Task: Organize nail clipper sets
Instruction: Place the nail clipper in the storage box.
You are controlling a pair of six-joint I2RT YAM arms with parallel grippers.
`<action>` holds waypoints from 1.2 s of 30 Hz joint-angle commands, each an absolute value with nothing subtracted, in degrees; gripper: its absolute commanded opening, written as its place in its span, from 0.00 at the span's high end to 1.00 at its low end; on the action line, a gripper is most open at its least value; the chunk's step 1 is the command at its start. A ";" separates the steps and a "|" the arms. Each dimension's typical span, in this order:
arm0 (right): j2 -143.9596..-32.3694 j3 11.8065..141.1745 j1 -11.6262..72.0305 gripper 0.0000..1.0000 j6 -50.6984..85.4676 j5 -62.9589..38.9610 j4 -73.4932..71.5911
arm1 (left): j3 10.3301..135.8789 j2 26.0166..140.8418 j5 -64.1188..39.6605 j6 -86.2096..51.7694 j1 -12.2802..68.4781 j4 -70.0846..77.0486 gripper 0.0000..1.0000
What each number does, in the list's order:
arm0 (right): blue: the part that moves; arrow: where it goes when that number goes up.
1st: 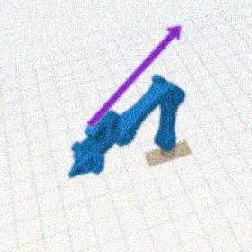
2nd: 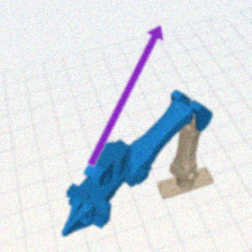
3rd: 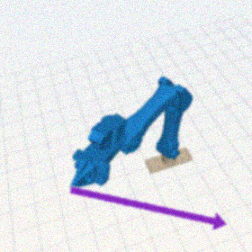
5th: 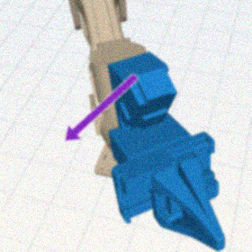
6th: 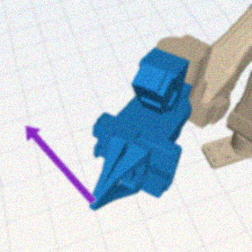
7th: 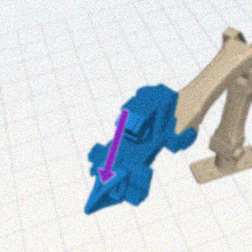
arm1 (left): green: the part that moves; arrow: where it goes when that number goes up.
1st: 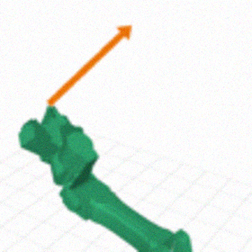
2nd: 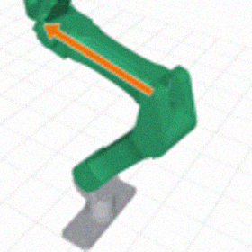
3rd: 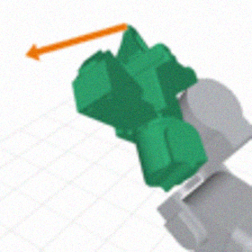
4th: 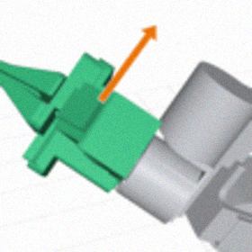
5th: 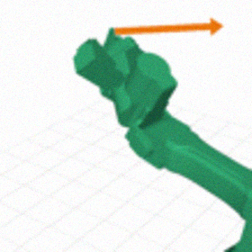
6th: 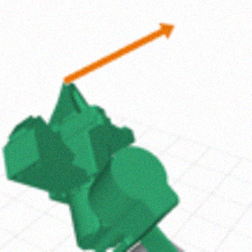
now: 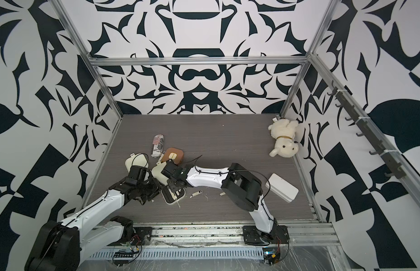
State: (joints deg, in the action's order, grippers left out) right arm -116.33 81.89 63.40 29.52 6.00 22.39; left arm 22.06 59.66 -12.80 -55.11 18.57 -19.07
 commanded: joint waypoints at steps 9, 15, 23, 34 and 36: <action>-113.95 81.26 64.59 0.91 28.65 8.06 23.06 | 21.36 59.85 -11.89 -55.03 18.72 -19.99 0.50; -113.38 80.77 65.07 0.91 28.68 8.57 23.67 | 21.60 59.96 -11.85 -54.97 18.73 -20.11 0.51; -112.85 80.93 65.94 0.91 29.44 9.36 23.98 | 21.58 60.04 -11.71 -55.01 18.72 -20.12 0.51; -112.59 81.77 66.61 0.91 29.73 9.75 26.02 | 23.63 59.79 -11.24 -53.91 18.72 -22.20 0.47; -112.59 81.49 66.54 0.91 29.71 9.76 25.95 | 25.74 59.31 -10.31 -52.58 18.72 -24.79 0.45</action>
State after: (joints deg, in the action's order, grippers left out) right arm -116.29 81.03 66.26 29.43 8.82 23.97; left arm 22.83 60.10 -11.51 -54.54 18.57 -20.73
